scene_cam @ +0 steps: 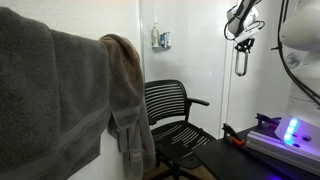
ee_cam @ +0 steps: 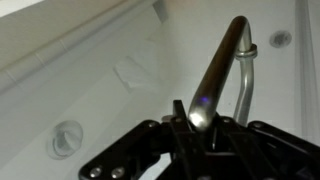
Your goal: Open the glass door
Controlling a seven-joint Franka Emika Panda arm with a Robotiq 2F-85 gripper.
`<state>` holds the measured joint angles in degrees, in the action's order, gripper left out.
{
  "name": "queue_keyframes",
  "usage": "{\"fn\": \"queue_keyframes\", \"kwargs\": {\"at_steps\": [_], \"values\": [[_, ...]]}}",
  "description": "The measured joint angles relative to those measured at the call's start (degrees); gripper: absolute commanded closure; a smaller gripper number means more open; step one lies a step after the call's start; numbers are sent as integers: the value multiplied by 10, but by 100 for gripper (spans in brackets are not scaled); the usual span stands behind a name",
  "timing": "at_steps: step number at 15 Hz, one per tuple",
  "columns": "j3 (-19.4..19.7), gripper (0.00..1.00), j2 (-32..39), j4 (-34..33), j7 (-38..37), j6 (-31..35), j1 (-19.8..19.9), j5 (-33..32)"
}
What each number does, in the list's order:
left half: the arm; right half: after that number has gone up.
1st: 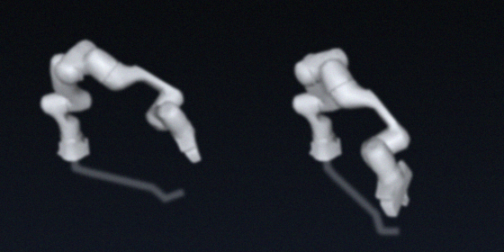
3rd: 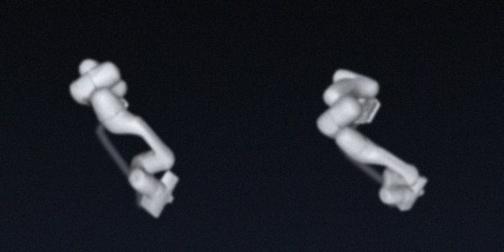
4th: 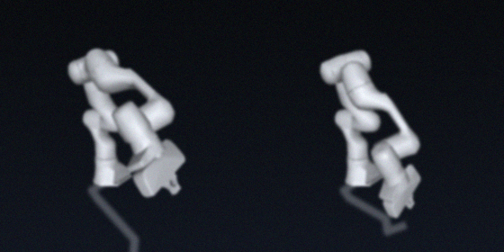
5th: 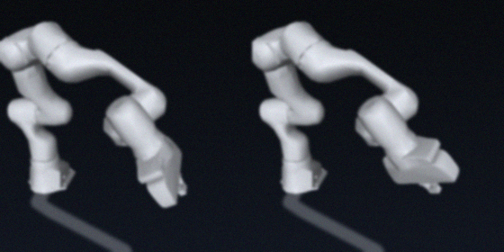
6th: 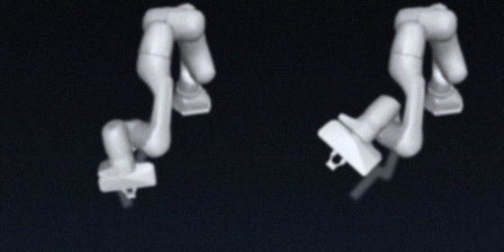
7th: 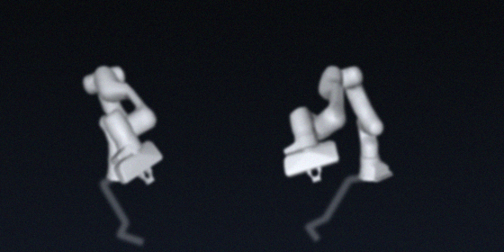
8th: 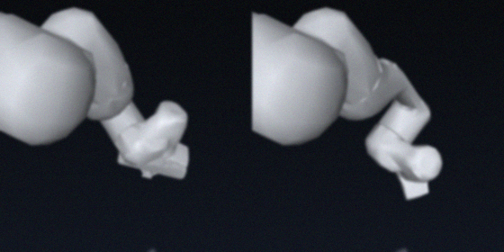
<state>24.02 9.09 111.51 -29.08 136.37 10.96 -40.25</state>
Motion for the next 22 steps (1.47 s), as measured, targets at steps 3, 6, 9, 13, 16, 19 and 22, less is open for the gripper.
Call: {"fn": "queue_keyframes", "kwargs": {"at_steps": [3, 6, 9, 13, 16, 19, 22], "values": [[0, 94, -41, 39, -21, -55, -10, -31], [-4, 61, -63, 66, -33, -51, -5, -54], [-10, 93, -85, 81, -28, -58, 0, -68], [-14, 94, -126, 121, 10, -38, 8, -70], [-17, 94, -151, 148, 15, -30, 19, -79], [-23, 94, -169, 166, 16, -26, 29, -86], [-27, 94, -184, 182, 16, -22, 39, -91]]}}
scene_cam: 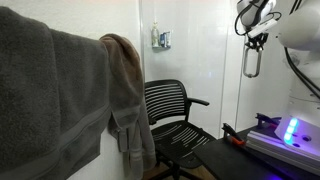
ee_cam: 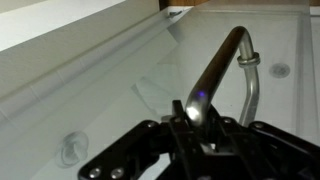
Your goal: Open the glass door
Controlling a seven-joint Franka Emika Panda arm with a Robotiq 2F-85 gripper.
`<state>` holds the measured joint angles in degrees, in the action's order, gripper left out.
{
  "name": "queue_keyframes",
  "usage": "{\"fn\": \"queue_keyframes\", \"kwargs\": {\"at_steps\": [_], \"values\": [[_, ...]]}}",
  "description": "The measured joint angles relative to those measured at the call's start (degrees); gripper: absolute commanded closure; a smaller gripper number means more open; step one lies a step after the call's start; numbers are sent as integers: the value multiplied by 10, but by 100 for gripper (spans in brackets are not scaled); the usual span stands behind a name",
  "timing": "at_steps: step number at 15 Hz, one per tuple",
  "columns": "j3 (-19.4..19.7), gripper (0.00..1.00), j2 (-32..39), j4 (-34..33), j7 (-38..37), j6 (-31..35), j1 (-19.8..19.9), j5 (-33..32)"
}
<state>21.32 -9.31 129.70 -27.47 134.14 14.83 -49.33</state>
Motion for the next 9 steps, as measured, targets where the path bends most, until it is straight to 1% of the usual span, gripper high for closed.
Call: {"fn": "queue_keyframes", "kwargs": {"at_steps": [9], "values": [[-2, 94, -54, 56, 8, 16, 23, -27]]}}
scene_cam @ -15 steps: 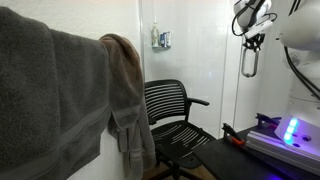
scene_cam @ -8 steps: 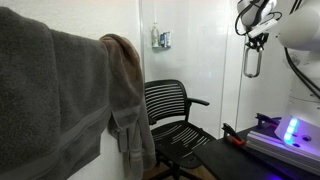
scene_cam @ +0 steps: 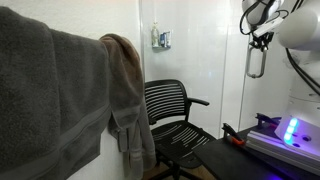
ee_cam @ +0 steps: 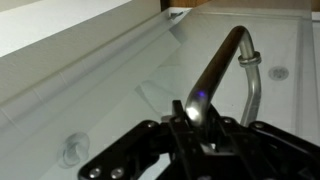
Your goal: Open the glass door
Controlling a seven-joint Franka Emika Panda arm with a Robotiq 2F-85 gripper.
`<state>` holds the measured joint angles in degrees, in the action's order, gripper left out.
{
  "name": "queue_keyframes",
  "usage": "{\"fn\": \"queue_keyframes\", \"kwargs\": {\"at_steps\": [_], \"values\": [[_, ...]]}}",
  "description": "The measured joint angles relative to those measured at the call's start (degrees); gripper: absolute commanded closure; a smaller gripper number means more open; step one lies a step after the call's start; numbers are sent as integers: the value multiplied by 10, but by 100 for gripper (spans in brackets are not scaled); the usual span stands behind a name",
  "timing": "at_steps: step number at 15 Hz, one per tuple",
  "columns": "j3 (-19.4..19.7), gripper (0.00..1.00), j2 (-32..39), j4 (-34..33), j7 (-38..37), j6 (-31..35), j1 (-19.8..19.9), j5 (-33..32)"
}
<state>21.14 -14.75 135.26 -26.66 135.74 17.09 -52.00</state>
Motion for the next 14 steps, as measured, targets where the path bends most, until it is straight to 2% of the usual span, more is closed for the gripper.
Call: {"fn": "queue_keyframes", "kwargs": {"at_steps": [12, 13, 14], "values": [[0, 94, -48, 47, 29, 20, 27, -13], [0, 52, -50, 49, 31, 21, 28, -13], [0, 76, -52, 51, 33, 22, 29, -13]]}}
